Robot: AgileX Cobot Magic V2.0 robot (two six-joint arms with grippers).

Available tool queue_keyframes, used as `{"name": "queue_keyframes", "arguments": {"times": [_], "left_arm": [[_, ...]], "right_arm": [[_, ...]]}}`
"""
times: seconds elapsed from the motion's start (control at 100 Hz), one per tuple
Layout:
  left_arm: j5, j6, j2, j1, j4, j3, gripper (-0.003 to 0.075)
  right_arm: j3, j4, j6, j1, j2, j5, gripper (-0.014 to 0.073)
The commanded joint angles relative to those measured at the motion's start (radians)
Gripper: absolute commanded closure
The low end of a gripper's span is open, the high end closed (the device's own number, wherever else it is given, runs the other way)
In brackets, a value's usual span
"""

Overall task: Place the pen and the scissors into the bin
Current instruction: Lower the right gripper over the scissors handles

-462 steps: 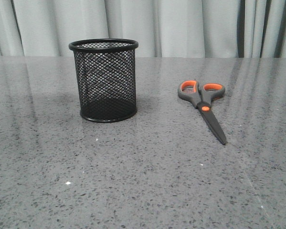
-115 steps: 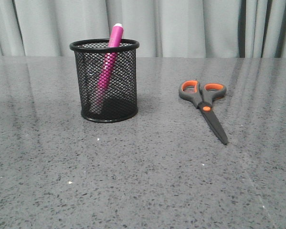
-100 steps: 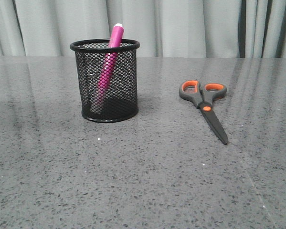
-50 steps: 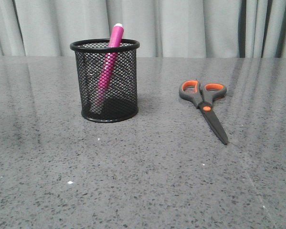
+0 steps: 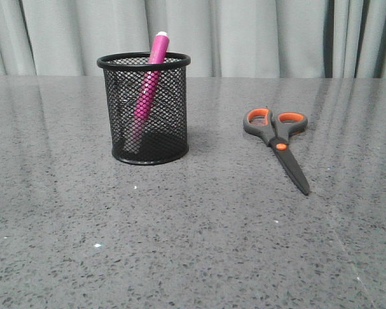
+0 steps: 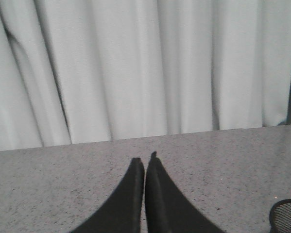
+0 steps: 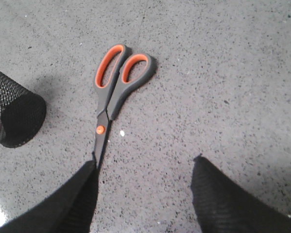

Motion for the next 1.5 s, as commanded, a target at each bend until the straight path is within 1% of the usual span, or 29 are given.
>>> {"name": "queue_keyframes", "arguments": {"times": [0.0, 0.19, 0.27, 0.36, 0.44, 0.51, 0.61, 0.67, 0.84, 0.9, 0.96, 1.0, 1.08, 1.24, 1.49], "left_arm": [[-0.053, -0.012, -0.002, 0.028, -0.007, -0.026, 0.0742], [-0.047, -0.012, -0.002, 0.04, -0.007, -0.026, 0.0742], [-0.042, -0.012, -0.002, 0.04, -0.007, -0.026, 0.0742], [-0.042, -0.012, -0.002, 0.04, -0.007, -0.026, 0.0742], [-0.042, -0.012, -0.002, 0.04, -0.007, -0.026, 0.0742], [-0.042, -0.012, -0.002, 0.04, -0.007, -0.026, 0.0742], [-0.042, -0.012, -0.002, 0.04, -0.007, -0.026, 0.0742], [-0.042, -0.012, -0.002, 0.04, -0.007, -0.026, 0.0742], [-0.042, -0.012, -0.002, 0.04, -0.007, -0.026, 0.0742], [-0.042, -0.012, -0.002, 0.04, -0.007, -0.026, 0.0742], [-0.042, -0.012, -0.002, 0.04, -0.007, -0.026, 0.0742], [-0.042, -0.012, -0.002, 0.04, -0.007, -0.026, 0.0742], [-0.042, -0.012, -0.002, 0.04, -0.007, -0.026, 0.0742], [-0.032, -0.012, -0.002, 0.04, -0.007, -0.026, 0.0742], [-0.026, -0.012, -0.002, 0.04, -0.007, -0.026, 0.0742]], "right_arm": [[-0.05, 0.045, -0.021, 0.001, 0.035, -0.036, 0.0212], [-0.05, 0.144, -0.021, 0.001, 0.094, -0.052, 0.0213], [-0.052, 0.157, -0.031, 0.001, 0.11, -0.05, 0.0213], [-0.073, 0.157, -0.1, 0.001, 0.133, -0.006, 0.0213], [-0.108, 0.147, -0.114, 0.004, 0.161, 0.051, 0.0214], [-0.154, 0.093, -0.109, 0.025, 0.193, 0.091, 0.0214], [-0.224, -0.003, -0.047, 0.093, 0.241, 0.131, 0.0214], [-0.262, -0.084, 0.027, 0.146, 0.265, 0.141, 0.0214], [-0.372, -0.388, 0.276, 0.326, 0.351, 0.157, 0.0214], [-0.405, -0.461, 0.364, 0.371, 0.387, 0.17, 0.0214], [-0.439, -0.512, 0.408, 0.408, 0.432, 0.185, 0.0214], [-0.457, -0.526, 0.436, 0.422, 0.458, 0.191, 0.0214], [-0.488, -0.528, 0.446, 0.441, 0.52, 0.189, 0.0213], [-0.525, -0.528, 0.476, 0.441, 0.623, 0.177, 0.0213], [-0.548, -0.519, 0.478, 0.441, 0.694, 0.166, 0.0213]]}}
